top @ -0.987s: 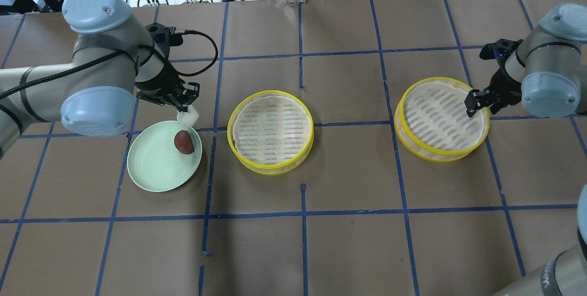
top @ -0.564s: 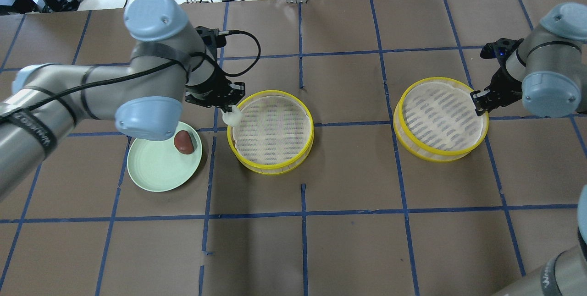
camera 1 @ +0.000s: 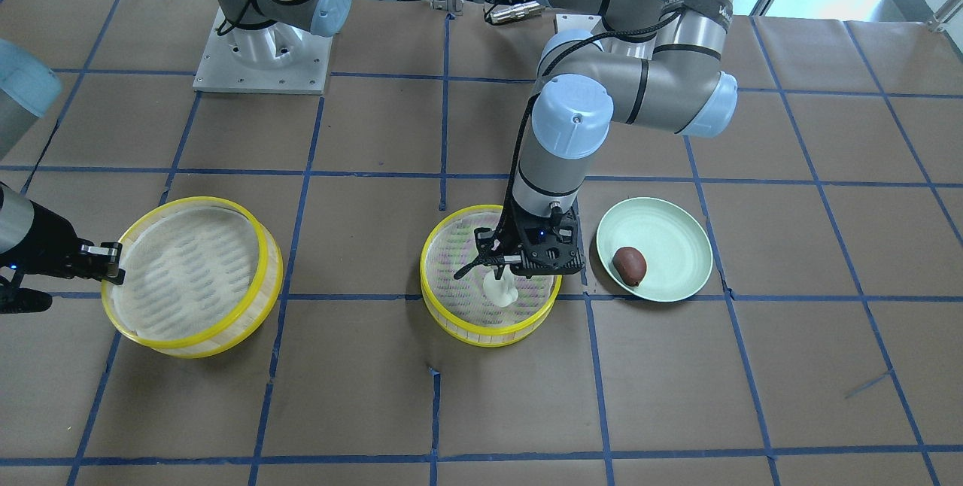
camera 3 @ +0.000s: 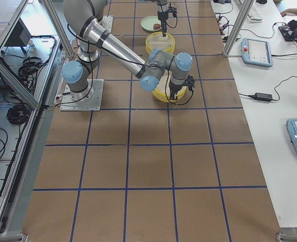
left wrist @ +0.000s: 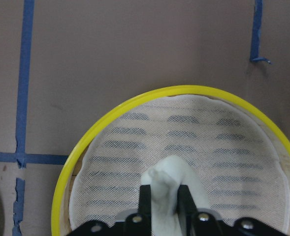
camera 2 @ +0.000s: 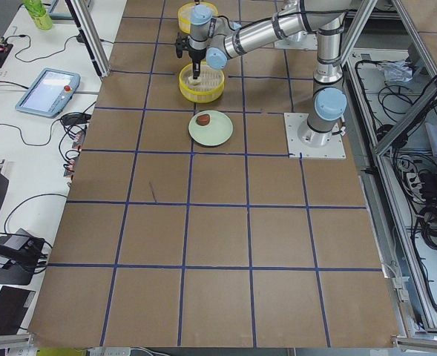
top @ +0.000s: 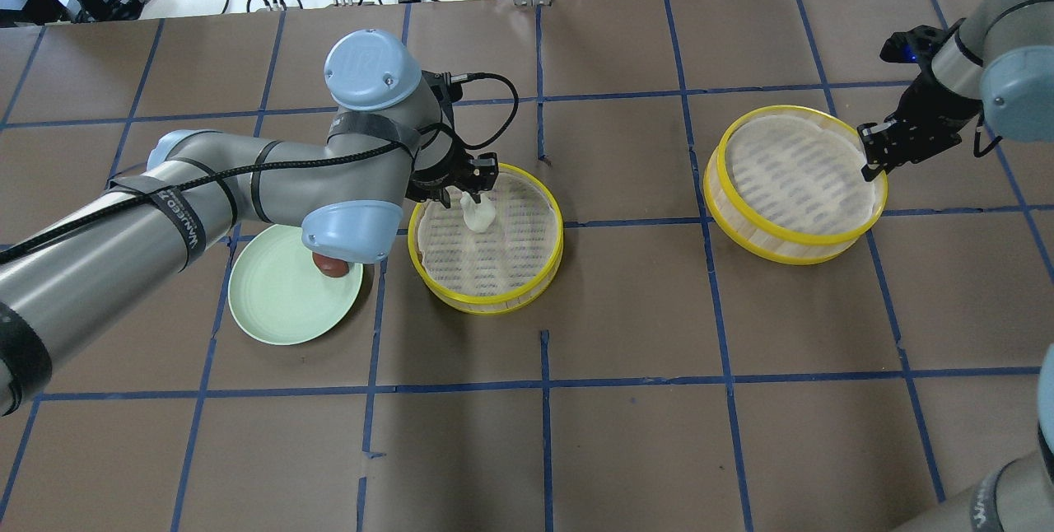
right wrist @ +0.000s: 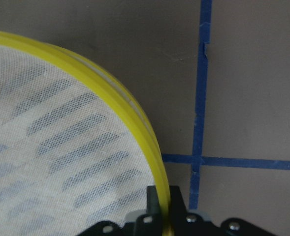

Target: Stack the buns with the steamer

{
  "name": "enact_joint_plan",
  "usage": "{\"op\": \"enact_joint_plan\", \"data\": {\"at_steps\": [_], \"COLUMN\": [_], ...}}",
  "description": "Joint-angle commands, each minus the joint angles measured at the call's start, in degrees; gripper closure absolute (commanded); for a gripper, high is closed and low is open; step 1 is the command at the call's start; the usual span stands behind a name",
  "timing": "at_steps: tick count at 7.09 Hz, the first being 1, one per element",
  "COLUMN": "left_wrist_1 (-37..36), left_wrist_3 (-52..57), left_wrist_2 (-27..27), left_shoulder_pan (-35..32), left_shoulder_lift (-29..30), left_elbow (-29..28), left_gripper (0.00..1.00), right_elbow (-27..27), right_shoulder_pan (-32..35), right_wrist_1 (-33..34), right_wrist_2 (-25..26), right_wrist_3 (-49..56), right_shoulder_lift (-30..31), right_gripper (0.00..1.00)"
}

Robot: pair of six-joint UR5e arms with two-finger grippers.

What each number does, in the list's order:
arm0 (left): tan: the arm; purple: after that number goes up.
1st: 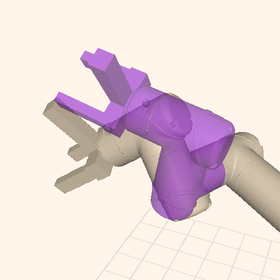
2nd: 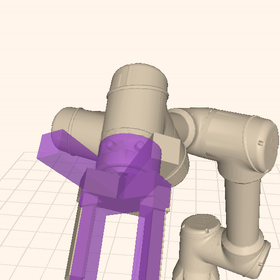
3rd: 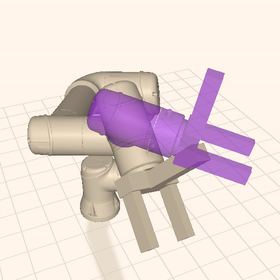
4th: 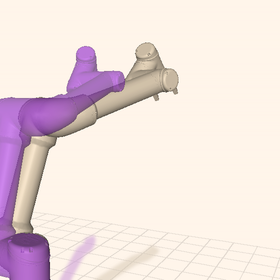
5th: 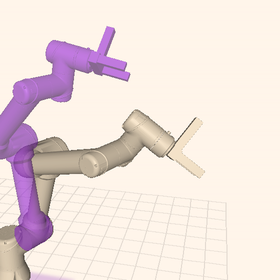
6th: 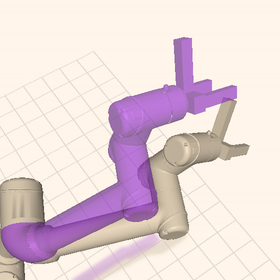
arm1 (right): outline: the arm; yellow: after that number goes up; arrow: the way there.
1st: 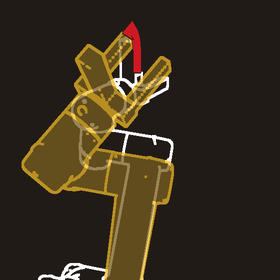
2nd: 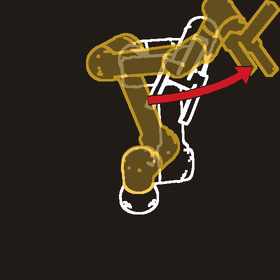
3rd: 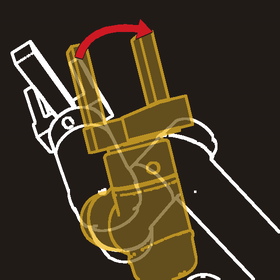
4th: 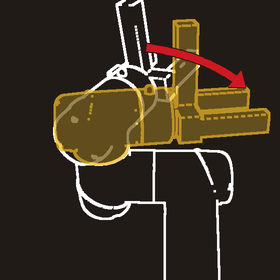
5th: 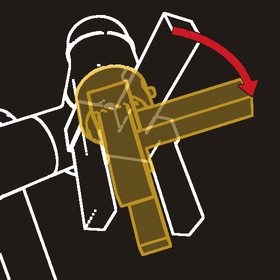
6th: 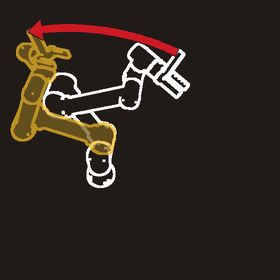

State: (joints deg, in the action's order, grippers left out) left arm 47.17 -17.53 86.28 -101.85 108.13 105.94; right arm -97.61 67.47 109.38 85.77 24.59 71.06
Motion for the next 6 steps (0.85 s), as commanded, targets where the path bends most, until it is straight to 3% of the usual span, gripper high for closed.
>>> {"op": "enact_joint_plan", "data": {"at_steps": [1, 2, 4, 6], "left_wrist_1": [0.02, 0.2, 2.38, 2.49], "left_wrist_3": [0.74, 2.4, 18.09, 32.31], "left_wrist_2": [0.29, 0.55, 1.0, 2.91], "left_shoulder_pan": [0.07, 0.85, 9.86, 17.79], "left_shoulder_lift": [-0.72, -0.98, -2.21, -2.74], "left_elbow": [-0.21, -0.21, 1.54, 5.22], "left_gripper": [0.11, 0.08, 0.08, 0.0], "right_elbow": [1.11, 1.1, 1.19, 1.19], "right_shoulder_pan": [5.88, 10.27, 22.47, 31.89], "right_wrist_1": [-3.29, -3.73, -3.04, -0.42], "right_wrist_2": [1.57, 1.59, 0.8, 0.8], "right_wrist_3": [-6.01, -13.53, -30.65, -42.21], "right_shoulder_lift": [2.75, 4.16, 5.06, 4.53], "right_gripper": [0.95, 0.95, 0.95, 0.95]}}
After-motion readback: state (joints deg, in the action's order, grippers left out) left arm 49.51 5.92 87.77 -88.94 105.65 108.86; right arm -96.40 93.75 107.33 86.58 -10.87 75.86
